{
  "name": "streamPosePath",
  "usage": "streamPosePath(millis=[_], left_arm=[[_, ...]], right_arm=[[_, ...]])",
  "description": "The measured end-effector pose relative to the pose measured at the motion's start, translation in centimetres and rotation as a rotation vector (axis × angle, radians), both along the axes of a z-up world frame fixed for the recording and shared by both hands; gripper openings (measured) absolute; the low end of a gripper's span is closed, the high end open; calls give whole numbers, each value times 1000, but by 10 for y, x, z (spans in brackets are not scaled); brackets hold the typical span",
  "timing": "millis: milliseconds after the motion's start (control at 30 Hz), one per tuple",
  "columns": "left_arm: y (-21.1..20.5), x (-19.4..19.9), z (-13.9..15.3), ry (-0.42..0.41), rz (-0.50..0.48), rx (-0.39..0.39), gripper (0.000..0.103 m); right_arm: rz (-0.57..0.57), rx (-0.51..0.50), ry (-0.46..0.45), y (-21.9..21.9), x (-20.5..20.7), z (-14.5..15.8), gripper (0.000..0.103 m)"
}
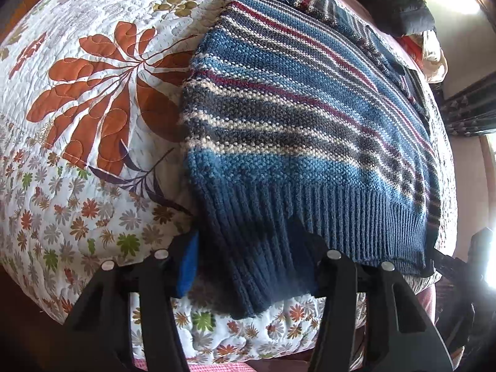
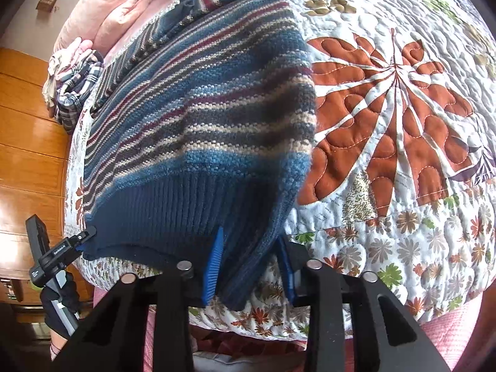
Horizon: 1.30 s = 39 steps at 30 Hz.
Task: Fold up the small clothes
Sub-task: 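Grasp the ribbed hem with the left tool while the right tool grasps it too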
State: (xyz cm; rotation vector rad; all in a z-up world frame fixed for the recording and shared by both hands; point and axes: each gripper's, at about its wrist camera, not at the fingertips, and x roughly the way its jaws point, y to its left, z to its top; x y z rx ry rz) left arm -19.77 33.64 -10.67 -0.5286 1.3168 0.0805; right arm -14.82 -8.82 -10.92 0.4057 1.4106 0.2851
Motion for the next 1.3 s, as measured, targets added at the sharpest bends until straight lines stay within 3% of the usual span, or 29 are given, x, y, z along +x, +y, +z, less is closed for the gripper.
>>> streamPosePath(millis=[33, 100, 267, 400, 667, 1033, 1300], left_arm=[[3, -2, 1, 4, 0, 5, 27], [8, -5, 2, -4, 11, -55, 9], [10, -4, 19, -46, 14, -53, 8], [18, 9, 40, -104, 34, -94, 8], [35, 61, 51, -153, 64, -146, 8], [45, 145, 20, -127, 55, -174, 9], [47, 182, -2, -96, 38, -195, 13]], right_arm=[[-1, 21, 1, -2, 0, 0, 12], [-15, 73, -2, -8, -1, 2, 11], [-18, 172, -49, -18, 3, 23, 10], [-30, 248, -71, -27, 17, 42, 10], [-49, 330, -62, -30, 78, 56, 10], [-67, 330, 16, -22, 169, 25, 10], [-62, 325, 62, -22, 198, 1, 10]])
